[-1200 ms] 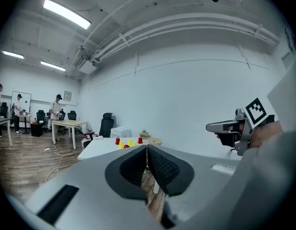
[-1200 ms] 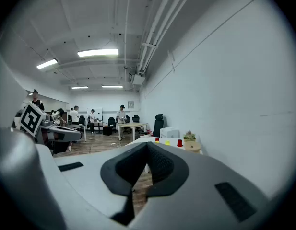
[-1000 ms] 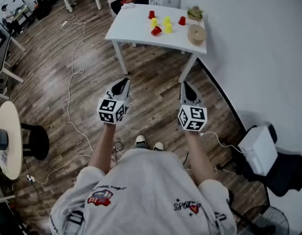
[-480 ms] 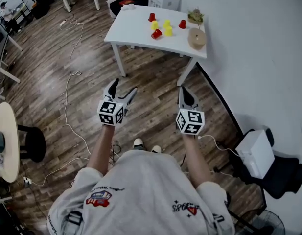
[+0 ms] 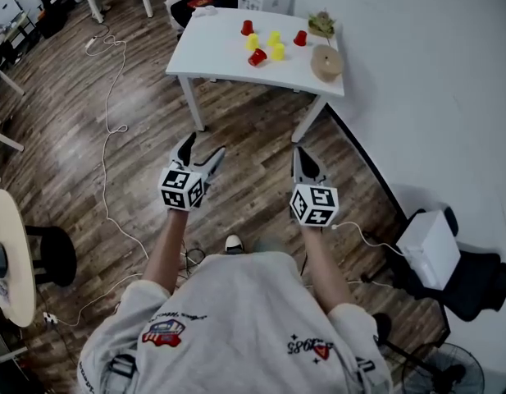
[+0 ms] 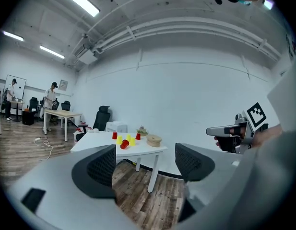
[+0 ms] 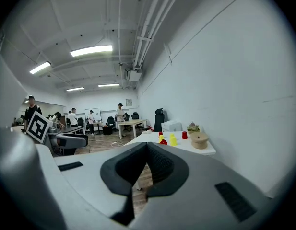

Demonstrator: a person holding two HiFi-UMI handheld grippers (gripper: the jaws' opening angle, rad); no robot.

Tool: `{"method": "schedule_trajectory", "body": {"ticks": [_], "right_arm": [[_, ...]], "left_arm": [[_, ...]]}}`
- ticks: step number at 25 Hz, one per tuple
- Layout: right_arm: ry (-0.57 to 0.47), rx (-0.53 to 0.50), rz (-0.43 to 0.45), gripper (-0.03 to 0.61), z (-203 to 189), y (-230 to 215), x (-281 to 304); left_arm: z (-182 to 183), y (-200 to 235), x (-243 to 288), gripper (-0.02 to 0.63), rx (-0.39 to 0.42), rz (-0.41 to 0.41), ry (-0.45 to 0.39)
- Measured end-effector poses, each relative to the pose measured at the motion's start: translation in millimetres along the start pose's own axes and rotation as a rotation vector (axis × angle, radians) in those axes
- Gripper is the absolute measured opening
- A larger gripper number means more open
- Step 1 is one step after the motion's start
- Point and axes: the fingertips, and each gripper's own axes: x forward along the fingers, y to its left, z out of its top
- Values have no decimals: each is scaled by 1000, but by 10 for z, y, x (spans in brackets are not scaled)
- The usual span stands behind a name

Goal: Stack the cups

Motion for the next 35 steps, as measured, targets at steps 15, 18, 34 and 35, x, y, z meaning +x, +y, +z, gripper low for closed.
{"method": "schedule_trajectory", "body": {"ticks": [15,18,34,35], "right_arm": [[51,44,52,-6,-37,-300,1506],[43,55,70,-5,91,-451,1992],[29,75,110,-5,729,-1556,4092],[31,75,110,-5,747,-1587,4179]], "left_arm": [[-149,789,1061,376,-44,2,75],[-60,1064,1419,376,-42,28,85],[458,1956,3341,368,-50,67,115],[480,1997,3434,368,-51,63,115]]}}
